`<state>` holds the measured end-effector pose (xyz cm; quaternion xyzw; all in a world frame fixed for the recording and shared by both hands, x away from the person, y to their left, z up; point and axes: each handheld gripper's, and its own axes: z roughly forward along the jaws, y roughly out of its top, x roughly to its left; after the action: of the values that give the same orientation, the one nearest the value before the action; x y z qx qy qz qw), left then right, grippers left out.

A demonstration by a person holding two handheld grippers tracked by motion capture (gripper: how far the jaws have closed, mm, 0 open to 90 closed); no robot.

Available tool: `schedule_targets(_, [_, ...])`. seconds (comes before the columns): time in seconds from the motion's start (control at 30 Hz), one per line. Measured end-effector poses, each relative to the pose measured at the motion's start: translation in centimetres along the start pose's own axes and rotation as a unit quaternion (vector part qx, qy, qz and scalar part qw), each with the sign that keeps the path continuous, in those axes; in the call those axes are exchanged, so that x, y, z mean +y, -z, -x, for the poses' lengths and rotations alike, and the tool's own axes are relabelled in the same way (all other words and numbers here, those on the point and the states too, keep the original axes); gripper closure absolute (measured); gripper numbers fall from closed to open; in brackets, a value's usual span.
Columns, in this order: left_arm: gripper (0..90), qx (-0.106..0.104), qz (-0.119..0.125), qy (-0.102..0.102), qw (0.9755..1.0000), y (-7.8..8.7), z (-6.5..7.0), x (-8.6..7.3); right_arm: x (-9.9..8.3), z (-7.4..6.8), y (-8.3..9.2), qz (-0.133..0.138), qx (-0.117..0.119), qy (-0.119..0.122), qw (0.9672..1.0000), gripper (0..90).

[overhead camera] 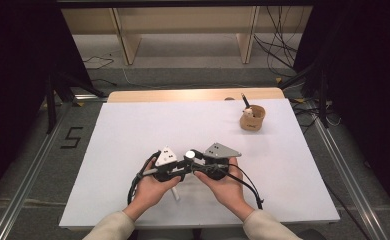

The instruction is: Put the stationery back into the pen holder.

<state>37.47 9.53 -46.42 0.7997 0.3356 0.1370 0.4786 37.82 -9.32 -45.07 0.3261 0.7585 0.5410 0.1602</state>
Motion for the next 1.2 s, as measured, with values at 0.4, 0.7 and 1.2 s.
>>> schedule_targets(0.4, [55.8,0.012,0.010,-0.036,0.9992,0.4,-0.2,-0.1,0.3,0.9,0.7,0.012,-0.014,-0.003,0.9998,64.9])
schedule_targets(0.7, [42.6,0.036,-0.003,-0.030,0.9989,1.7,-1.1,-0.9,1.1,3.5,2.3,0.026,-0.049,-0.016,0.9983,65.0])
schedule_targets(1.2, [35.5,0.076,-0.012,-0.025,0.9967,2.9,-2.6,-1.6,1.8,7.5,4.3,0.044,-0.108,-0.032,0.9927,64.9])
